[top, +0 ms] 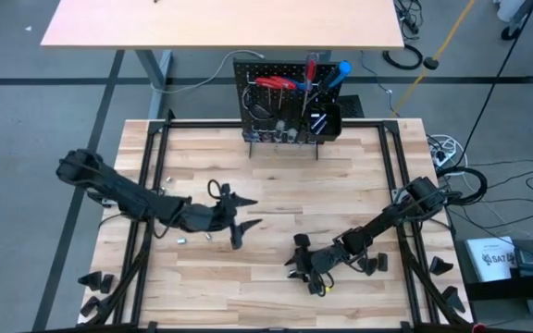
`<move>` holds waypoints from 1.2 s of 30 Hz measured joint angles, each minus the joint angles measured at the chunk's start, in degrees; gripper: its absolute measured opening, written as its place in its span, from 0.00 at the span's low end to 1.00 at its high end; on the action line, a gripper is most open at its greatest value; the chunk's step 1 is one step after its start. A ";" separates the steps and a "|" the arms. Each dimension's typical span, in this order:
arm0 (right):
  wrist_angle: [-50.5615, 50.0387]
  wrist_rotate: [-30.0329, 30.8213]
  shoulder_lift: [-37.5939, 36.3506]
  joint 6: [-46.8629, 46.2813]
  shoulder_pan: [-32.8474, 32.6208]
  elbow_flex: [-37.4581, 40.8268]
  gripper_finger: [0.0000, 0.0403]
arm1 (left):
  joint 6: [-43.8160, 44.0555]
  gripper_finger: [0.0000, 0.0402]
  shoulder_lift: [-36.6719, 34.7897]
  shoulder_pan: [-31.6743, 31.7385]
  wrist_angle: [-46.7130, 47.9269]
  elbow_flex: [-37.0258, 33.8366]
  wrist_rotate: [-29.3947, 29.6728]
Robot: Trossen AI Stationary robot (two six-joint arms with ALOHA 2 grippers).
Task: Hang tools onto peg board
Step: Put the silver socket into the black bin on the peg board
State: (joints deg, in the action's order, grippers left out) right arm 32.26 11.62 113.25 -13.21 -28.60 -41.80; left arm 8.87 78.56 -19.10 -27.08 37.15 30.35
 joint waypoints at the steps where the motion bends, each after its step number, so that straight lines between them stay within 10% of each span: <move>1: -0.43 0.02 -0.02 -1.16 -0.02 -0.04 0.45 | 1.29 0.68 0.69 -0.14 -3.00 -1.75 -0.02; 23: -7.23 4.60 -0.52 -10.76 -5.44 -0.43 0.41 | -0.20 0.68 1.55 -0.54 -7.14 -3.96 -0.55; 36: -7.30 6.39 -1.69 -9.84 -5.51 -0.15 0.11 | -0.22 0.68 1.55 -0.58 -8.81 -3.94 -1.06</move>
State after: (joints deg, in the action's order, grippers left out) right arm 24.95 18.00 111.56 -23.05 -34.11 -41.95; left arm 8.65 80.12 -19.68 -35.88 33.21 29.29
